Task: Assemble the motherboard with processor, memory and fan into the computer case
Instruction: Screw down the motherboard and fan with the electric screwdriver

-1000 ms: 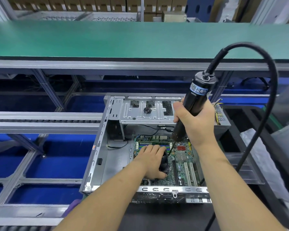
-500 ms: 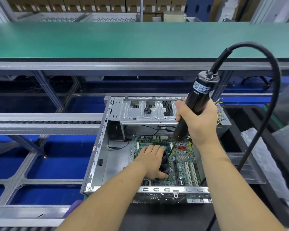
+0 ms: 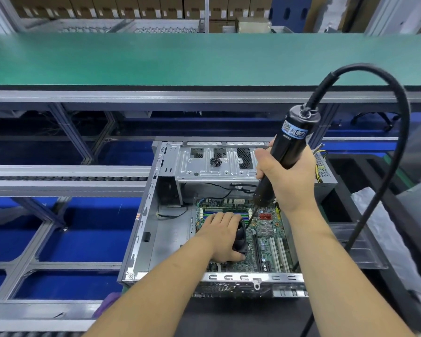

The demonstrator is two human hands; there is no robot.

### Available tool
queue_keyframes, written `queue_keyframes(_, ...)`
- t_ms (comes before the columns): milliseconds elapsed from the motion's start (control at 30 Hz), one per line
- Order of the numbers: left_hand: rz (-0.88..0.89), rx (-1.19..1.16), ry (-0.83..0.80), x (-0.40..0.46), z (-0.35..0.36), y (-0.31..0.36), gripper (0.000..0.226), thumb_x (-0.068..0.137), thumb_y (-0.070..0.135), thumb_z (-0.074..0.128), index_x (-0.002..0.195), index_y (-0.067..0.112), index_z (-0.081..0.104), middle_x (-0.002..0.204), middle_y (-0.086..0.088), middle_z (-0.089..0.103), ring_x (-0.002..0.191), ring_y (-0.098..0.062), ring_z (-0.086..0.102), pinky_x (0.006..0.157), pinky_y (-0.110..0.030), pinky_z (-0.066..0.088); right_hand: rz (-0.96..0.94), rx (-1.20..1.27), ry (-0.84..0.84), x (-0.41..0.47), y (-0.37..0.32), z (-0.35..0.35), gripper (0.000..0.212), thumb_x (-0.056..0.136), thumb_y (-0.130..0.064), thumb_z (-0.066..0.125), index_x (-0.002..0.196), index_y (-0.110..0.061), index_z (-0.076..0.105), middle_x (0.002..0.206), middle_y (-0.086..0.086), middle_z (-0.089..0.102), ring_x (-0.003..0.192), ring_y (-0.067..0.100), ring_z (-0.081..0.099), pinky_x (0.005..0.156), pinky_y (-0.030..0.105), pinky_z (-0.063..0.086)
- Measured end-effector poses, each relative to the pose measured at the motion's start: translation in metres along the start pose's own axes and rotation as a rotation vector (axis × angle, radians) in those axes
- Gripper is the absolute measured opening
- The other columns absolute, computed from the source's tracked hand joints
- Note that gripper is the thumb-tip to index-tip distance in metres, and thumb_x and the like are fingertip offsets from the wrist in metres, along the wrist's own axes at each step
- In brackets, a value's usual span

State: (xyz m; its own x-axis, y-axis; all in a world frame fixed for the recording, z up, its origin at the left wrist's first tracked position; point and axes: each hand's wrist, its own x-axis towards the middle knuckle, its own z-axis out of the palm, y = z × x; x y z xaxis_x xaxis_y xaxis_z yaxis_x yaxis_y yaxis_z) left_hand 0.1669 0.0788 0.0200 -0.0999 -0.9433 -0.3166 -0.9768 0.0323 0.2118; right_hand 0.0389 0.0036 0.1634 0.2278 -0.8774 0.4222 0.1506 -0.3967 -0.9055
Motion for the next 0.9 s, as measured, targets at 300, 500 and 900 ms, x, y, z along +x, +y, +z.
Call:
queue_keyframes(300,0.003,-0.018,0.000,0.000,-0.001,0.000,0.104,0.083,0.066,0.062,0.155,0.015,0.006,0.159,-0.004,0.015,0.146,-0.028,0.013,0.120,-0.046,0.010,0.008,0.047,-0.008,0.003,0.005,-0.003,0.037,0.078,-0.037,0.074,0.080,-0.007,0.052,0.058,0.007,0.059,0.051,0.029,0.053,0.057,0.041,0.048)
queue_keyframes(500,0.007,-0.007,0.008,0.000,0.000,0.000,0.104,0.083,0.066,0.061,0.155,0.014,0.007,0.159,-0.003,0.016,0.146,-0.027,0.014,0.120,-0.045,0.011,0.009,0.075,-0.022,0.002,0.006,-0.003,0.045,0.079,-0.038,0.073,0.080,0.002,0.051,0.058,0.010,0.058,0.050,0.029,0.053,0.057,0.039,0.048)
queue_keyframes(900,-0.003,-0.004,0.030,0.000,0.002,-0.001,0.105,0.081,0.067,0.062,0.155,0.015,0.009,0.157,-0.004,0.019,0.144,-0.028,0.017,0.119,-0.045,0.012,-0.029,-0.015,-0.013,-0.005,-0.004,0.007,0.059,0.075,-0.056,0.080,0.084,-0.005,0.053,0.070,0.030,0.054,0.064,0.045,0.054,0.065,0.055,0.050)
